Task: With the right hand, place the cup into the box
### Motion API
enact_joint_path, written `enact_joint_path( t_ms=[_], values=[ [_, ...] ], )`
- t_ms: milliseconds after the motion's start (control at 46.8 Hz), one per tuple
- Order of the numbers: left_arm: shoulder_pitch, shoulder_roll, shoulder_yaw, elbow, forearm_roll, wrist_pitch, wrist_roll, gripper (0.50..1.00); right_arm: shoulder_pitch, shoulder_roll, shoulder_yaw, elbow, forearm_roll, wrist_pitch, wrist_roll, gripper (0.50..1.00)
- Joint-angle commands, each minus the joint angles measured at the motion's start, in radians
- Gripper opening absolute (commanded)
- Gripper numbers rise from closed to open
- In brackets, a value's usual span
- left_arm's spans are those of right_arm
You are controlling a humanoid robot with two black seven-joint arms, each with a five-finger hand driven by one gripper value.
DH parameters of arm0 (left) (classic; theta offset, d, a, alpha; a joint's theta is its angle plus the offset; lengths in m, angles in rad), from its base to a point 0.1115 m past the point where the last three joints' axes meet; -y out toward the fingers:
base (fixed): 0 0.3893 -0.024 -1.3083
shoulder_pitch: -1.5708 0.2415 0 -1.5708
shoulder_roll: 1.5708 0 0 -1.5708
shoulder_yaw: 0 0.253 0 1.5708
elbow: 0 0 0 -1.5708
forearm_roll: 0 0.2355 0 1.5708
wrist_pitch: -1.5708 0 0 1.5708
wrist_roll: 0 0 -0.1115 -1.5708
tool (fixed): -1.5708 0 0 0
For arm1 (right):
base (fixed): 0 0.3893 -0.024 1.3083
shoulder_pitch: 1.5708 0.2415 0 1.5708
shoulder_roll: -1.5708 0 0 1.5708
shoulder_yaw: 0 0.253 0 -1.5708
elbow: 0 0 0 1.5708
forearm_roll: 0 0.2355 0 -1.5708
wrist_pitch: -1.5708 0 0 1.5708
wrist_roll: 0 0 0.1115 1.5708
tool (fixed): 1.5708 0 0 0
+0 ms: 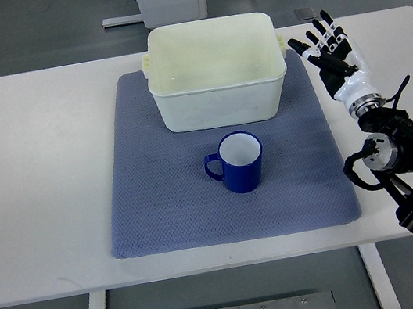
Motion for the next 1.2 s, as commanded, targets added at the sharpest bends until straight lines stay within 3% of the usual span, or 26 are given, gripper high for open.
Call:
enact_joint_path(
  t_ms=[0,492,1176],
  values=[
    [0.0,0.0,0.0,0.0,0.0,0.0,0.0,1.0,0.0,-0.001,-0.026,-0.002,0.0,0.0,-0.001,1.0],
    [0.0,0.0,0.0,0.0,0.0,0.0,0.0,1.0,0.003,-0.002,-0.043,0.002,0.0,0.0,0.006,1.0],
    [0.0,0.0,0.0,0.0,0.0,0.0,0.0,1.0,0.042,-0.151,-0.046,0.031,0.014,0.014,-0.003,1.0]
  ],
)
